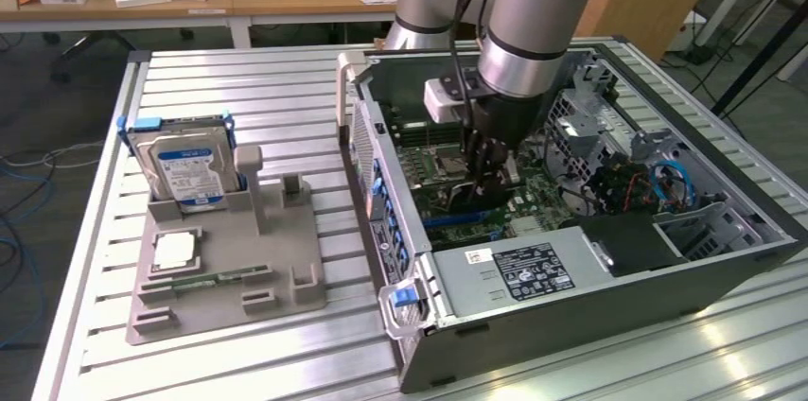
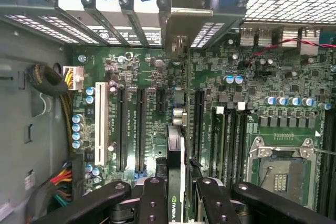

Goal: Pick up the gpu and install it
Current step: 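Insert the gpu into the slot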

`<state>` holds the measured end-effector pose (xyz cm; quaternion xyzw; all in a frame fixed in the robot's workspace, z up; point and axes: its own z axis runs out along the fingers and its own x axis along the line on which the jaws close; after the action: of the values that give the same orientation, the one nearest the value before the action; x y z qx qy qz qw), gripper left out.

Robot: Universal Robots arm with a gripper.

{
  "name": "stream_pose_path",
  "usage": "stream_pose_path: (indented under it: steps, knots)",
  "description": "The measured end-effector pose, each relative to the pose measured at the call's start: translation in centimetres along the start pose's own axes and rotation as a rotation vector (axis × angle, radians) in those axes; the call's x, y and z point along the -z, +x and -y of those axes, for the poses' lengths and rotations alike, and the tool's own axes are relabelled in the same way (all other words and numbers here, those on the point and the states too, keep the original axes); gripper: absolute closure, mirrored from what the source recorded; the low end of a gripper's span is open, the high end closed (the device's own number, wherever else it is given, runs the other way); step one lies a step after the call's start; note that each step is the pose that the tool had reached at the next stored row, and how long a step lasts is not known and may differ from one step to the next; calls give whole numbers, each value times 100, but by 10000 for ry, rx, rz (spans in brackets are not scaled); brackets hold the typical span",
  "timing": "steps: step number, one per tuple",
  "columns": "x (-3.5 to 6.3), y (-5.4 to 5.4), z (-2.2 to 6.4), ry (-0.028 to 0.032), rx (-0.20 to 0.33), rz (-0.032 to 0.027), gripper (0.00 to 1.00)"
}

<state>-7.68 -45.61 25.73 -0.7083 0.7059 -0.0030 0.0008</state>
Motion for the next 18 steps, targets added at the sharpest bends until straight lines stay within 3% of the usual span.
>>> stream_pose_path:
  steps: [10,18]
  knots:
    - [-27,-10,-50,20,-303,-3,74]
    - [-37,-11,-64,21,-258,-5,74]
